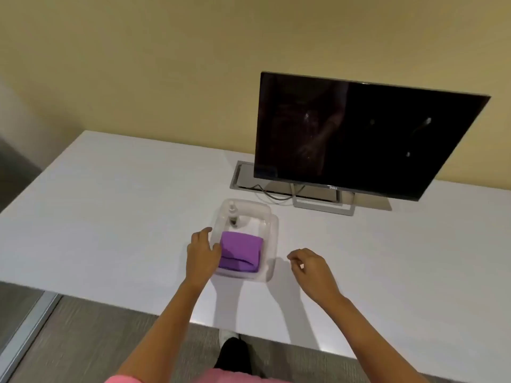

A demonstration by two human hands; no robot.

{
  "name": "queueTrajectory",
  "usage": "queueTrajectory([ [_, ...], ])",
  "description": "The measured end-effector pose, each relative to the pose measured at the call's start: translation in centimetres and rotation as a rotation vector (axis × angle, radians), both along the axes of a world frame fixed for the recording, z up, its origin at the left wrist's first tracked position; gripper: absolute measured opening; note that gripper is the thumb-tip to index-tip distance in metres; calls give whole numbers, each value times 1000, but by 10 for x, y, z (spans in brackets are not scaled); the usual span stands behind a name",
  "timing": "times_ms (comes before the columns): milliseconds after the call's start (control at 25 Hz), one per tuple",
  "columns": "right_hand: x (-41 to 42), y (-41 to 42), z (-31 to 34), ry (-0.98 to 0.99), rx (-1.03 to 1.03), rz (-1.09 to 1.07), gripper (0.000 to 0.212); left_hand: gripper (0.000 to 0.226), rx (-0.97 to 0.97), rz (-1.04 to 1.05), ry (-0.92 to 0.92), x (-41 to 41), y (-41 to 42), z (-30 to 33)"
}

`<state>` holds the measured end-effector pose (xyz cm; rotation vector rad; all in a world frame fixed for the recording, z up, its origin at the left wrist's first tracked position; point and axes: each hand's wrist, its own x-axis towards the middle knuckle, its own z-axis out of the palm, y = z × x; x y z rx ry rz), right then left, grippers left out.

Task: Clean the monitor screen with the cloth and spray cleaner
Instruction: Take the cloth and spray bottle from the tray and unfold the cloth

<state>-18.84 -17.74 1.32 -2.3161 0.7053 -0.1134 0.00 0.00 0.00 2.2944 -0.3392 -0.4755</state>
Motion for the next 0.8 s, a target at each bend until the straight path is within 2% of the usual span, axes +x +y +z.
queueTrajectory([
  [240, 101, 25, -9, 98, -89, 124, 27, 43, 95, -146, 274, 50, -7, -12],
  [400, 140, 33, -27, 345, -117, 291, 43, 43, 116, -204, 362, 66, -2, -17],
  [560, 160, 33, -43, 584, -141, 379, 66, 44, 121, -218, 383, 69, -4, -19],
  [720, 168, 38, -51, 595, -220, 340, 72, 44, 164, -193, 348, 65, -9, -19],
  [800, 172, 39, -50, 599, -192, 297, 70, 44, 176, -175, 343, 63, -11, -17],
])
